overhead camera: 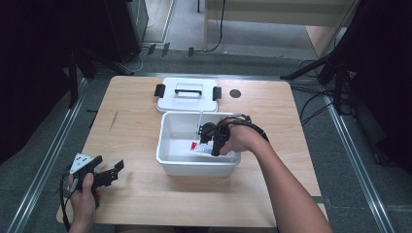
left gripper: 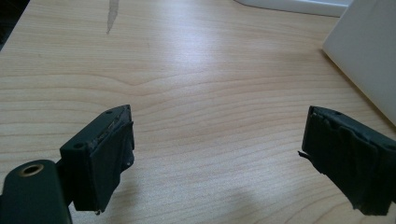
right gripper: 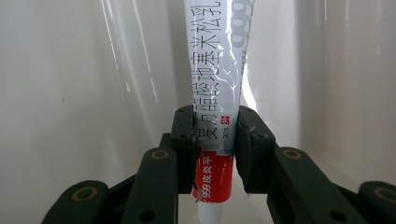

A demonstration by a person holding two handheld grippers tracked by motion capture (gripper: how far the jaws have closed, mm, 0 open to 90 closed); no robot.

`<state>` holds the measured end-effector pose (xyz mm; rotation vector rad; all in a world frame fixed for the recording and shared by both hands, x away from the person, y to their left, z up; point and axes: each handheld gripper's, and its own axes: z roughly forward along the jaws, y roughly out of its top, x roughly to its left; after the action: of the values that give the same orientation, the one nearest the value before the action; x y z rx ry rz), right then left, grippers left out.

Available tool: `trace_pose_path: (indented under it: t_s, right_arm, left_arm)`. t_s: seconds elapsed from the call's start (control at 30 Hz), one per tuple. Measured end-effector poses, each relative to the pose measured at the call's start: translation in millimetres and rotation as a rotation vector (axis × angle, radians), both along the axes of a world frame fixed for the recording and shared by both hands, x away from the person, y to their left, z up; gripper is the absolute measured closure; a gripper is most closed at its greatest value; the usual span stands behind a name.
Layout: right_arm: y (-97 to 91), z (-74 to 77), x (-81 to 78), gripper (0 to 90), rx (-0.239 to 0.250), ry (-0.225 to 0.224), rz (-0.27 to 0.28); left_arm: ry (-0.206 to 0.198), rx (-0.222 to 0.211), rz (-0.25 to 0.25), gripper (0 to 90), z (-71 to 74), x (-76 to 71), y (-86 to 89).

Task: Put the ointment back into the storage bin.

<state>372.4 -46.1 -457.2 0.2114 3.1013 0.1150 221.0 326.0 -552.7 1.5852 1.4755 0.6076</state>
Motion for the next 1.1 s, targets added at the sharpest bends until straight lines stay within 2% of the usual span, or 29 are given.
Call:
trace_pose_path:
  t_s: [0.07, 0.13, 0.3, 0.43, 0.63, 0.77, 0.83, 0.87, 1.1]
  right_arm:
    - [0.4, -1.5, 0.4, 71.6, -0.008, 0.0, -0.003]
    - [1.8, -6.0, 1.6, 71.6, -0.041, 0.008, -0.007]
    - [3.8, -6.6, 1.7, 71.6, -0.049, 0.024, -0.029]
    - [4.6, -8.3, 1.0, 71.6, -0.081, 0.015, -0.025]
    - [6.9, -10.3, 0.1, 71.5, -0.099, 0.009, -0.015]
    - [11.4, -12.9, -1.5, 71.4, -0.134, 0.0, -0.038]
    - [12.0, -14.1, -1.5, 71.4, -0.135, -0.001, -0.041]
    - [14.0, -16.0, -1.6, 71.4, -0.153, 0.002, -0.041]
    - [14.6, -16.4, -1.5, 71.2, -0.142, 0.001, -0.033]
  left_arm:
    - [0.0, 0.0, 0.0, 9.7, 0.0, 0.0, 0.0]
    - [0.001, 0.0, -0.001, 9.7, 0.0, 0.1, 0.0]
    - [0.002, 0.001, -0.002, 9.7, 0.0, 0.1, -0.1]
    - [0.002, 0.002, -0.001, 9.7, 0.0, 0.1, -0.2]
    - [0.002, 0.002, -0.001, 9.7, 0.0, 0.1, -0.2]
    - [0.003, 0.003, -0.001, 9.7, 0.0, 0.2, -0.1]
    - [0.003, 0.003, -0.001, 9.7, 0.0, 0.2, -0.1]
    - [0.003, 0.002, 0.0, 9.7, 0.0, 0.2, -0.1]
    - [0.002, 0.002, 0.0, 9.7, 0.0, 0.2, -0.2]
